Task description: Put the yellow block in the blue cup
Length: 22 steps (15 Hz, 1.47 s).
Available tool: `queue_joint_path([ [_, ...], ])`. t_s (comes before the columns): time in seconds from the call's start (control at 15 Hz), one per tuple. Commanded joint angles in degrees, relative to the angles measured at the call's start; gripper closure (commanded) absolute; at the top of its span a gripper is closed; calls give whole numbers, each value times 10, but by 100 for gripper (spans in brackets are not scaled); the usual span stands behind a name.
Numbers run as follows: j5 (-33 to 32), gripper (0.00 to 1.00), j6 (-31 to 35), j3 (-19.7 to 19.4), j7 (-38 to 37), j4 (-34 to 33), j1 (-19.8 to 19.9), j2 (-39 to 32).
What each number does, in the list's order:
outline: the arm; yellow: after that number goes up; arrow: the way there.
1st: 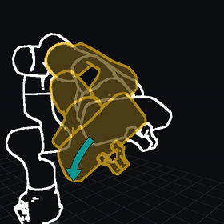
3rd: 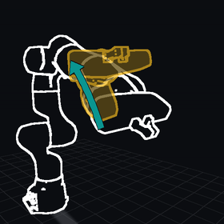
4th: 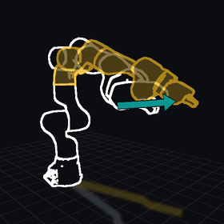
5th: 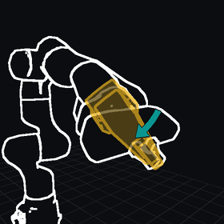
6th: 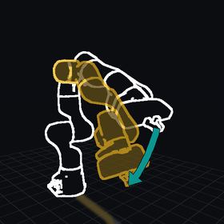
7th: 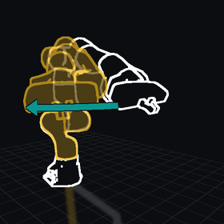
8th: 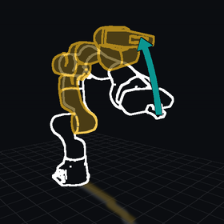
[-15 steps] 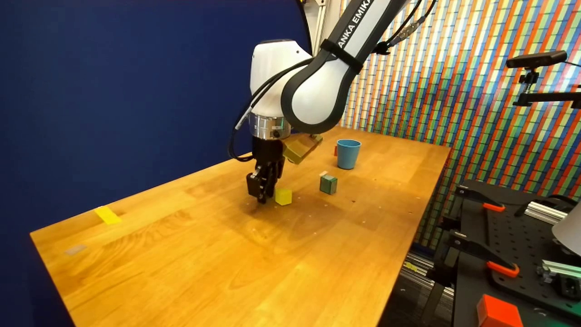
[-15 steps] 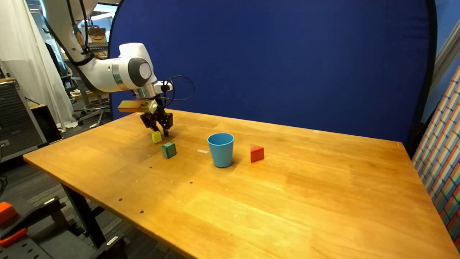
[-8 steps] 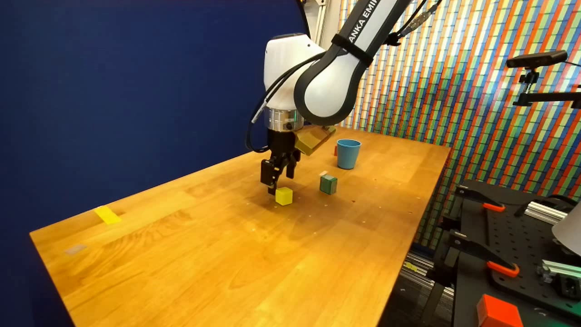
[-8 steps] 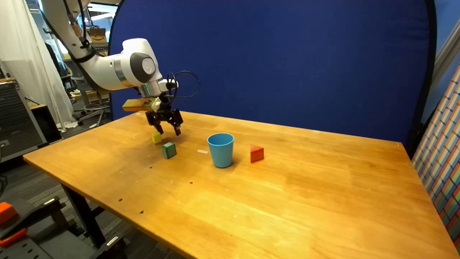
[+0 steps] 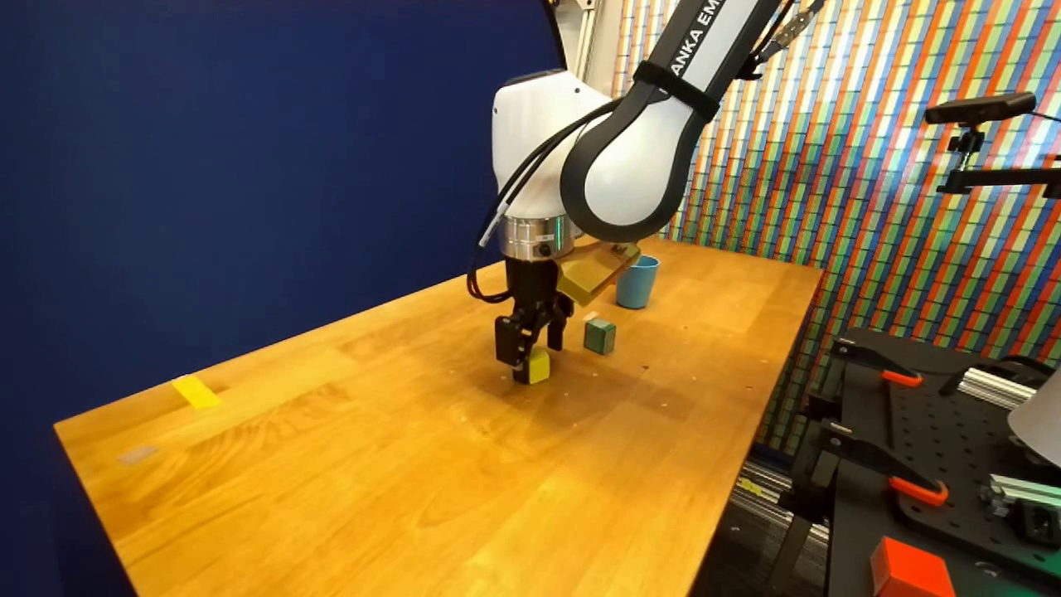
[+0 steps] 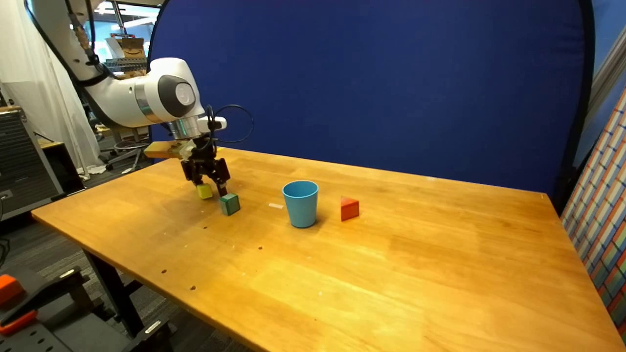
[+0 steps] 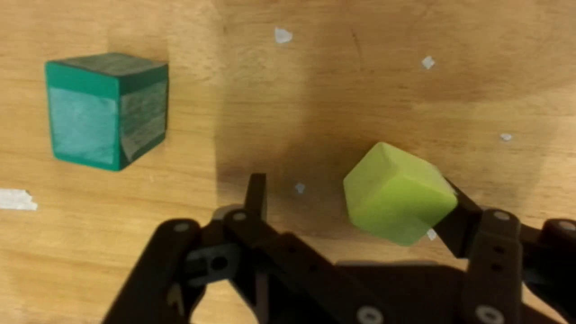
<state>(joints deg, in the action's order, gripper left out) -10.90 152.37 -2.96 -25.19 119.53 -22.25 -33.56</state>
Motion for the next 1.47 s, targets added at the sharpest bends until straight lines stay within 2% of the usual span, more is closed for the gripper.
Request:
queue_joint_path([
  [0.0, 2, 42, -20, -3, -33, 25, -22, 40],
  [0.2, -13, 65, -23, -13, -52, 36, -38, 56],
  [0.4, -39, 88, -34, -39, -84, 57, -48, 91],
  [0.6, -103, 83, -50, -82, -143, 75, -47, 135],
  [0.87, -195, 84, -71, -114, -216, 83, -12, 186],
  [1.13, -250, 84, -103, -105, -263, 91, 43, 228],
  [1.4, -275, 83, -117, -90, -294, 116, 101, 260],
])
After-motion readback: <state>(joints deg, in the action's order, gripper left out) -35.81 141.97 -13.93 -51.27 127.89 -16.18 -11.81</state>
